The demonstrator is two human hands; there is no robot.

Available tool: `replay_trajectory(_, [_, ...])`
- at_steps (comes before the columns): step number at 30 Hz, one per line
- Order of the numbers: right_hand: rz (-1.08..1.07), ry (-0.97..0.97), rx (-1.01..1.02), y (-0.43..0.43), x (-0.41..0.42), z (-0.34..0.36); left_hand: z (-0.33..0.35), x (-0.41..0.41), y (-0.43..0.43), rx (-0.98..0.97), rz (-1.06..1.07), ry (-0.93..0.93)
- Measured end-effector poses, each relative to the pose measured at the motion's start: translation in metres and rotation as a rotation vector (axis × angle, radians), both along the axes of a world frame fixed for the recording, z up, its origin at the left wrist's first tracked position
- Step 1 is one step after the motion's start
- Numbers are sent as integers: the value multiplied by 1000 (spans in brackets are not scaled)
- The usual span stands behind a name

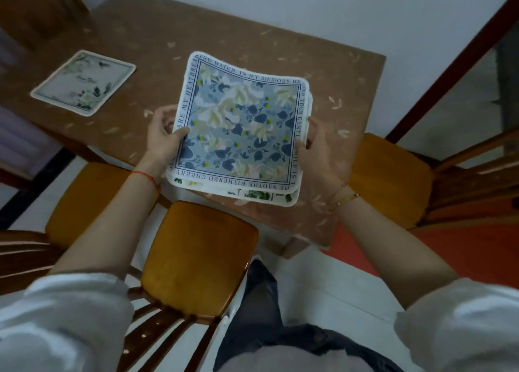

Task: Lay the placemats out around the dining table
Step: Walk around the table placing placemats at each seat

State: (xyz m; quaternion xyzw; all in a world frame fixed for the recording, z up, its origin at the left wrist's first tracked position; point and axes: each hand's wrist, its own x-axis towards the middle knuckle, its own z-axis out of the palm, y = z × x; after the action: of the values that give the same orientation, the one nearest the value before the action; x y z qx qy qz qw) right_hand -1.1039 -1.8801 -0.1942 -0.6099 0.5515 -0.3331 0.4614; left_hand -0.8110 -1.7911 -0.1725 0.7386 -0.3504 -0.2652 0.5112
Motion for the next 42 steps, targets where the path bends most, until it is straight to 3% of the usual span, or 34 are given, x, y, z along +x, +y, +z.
replay_trajectory(9, [-28, 55, 82, -82, 80, -39, -27, 85, -95, 106, -59, -32])
replay_trajectory(21, [-56, 67, 243, -132, 122, -107, -97, 129, -161, 192, -66, 123])
replay_trajectory(42, [-43, 119, 407, -136, 133, -156, -159, 153, -184, 273, -65, -69])
